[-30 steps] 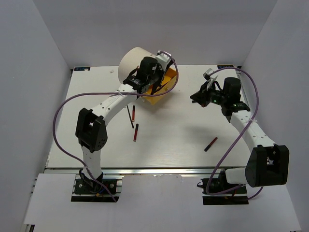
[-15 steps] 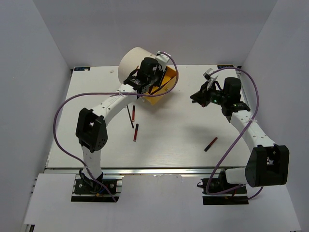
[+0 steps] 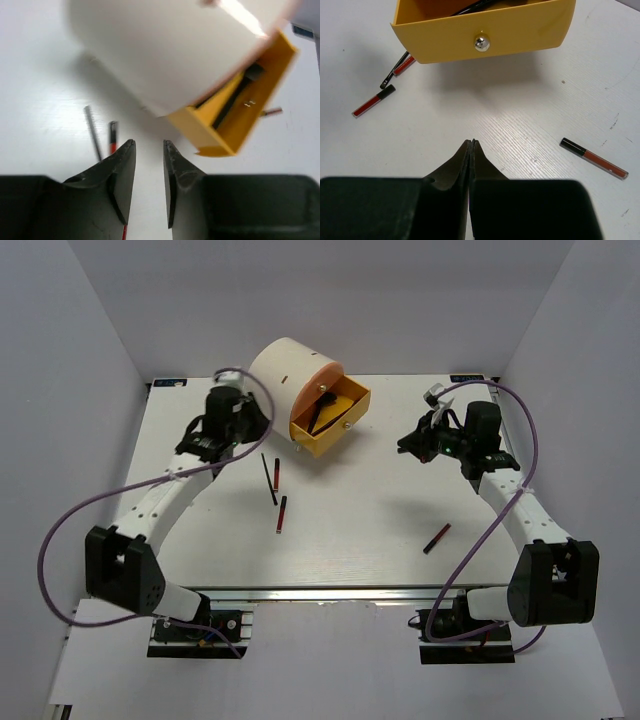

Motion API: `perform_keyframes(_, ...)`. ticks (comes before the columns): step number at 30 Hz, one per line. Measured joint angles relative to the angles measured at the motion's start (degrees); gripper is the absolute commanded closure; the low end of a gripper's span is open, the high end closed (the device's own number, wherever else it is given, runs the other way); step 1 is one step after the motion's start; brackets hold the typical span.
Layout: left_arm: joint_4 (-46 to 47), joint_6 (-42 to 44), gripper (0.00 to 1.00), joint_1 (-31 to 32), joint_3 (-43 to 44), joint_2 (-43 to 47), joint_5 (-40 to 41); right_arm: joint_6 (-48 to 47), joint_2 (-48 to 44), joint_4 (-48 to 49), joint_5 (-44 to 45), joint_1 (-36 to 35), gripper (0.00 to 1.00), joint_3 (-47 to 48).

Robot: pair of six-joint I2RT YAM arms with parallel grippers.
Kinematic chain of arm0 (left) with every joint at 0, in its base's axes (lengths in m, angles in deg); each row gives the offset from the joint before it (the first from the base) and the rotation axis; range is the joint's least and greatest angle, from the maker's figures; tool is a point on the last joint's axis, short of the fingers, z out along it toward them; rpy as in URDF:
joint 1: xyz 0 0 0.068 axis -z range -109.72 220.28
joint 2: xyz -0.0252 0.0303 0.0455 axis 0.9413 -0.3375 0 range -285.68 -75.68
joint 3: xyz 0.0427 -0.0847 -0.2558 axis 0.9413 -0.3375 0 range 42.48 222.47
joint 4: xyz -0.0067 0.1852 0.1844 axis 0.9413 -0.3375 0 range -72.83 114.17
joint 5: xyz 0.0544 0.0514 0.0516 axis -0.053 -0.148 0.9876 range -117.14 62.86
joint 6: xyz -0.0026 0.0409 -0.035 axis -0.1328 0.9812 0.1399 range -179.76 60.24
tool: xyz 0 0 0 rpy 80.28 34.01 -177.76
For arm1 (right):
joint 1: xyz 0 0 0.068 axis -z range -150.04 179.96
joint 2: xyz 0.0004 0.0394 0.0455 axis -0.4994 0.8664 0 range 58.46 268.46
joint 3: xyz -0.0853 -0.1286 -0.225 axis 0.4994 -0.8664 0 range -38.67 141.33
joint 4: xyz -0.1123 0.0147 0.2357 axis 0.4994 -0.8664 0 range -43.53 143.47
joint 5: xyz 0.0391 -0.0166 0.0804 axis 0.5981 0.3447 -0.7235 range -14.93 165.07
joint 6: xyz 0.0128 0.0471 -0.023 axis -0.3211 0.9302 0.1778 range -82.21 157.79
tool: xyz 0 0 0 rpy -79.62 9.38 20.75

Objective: Organize the makeup

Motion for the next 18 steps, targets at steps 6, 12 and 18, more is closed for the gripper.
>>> perform_keyframes(6, -2.0, -10.7, 0.51, -8.2, -9.6, 4.8, 1.7, -0.4, 0.1, -0.2, 0.1, 0.2, 1.00, 0.0)
perform_keyframes(12, -6.2, -12.5, 0.50, -8.3, -7.1, -7.8, 0.8, -0.6, 0.4, -0.2, 0.2, 0.2, 0.99, 0.0)
perform_keyframes(18, -11.8, -10.4, 0.50, -8.3, -0.3, -19.9, 1.2, -0.8, 0.4, -0.1, 0.8, 0.3, 0.98, -0.3)
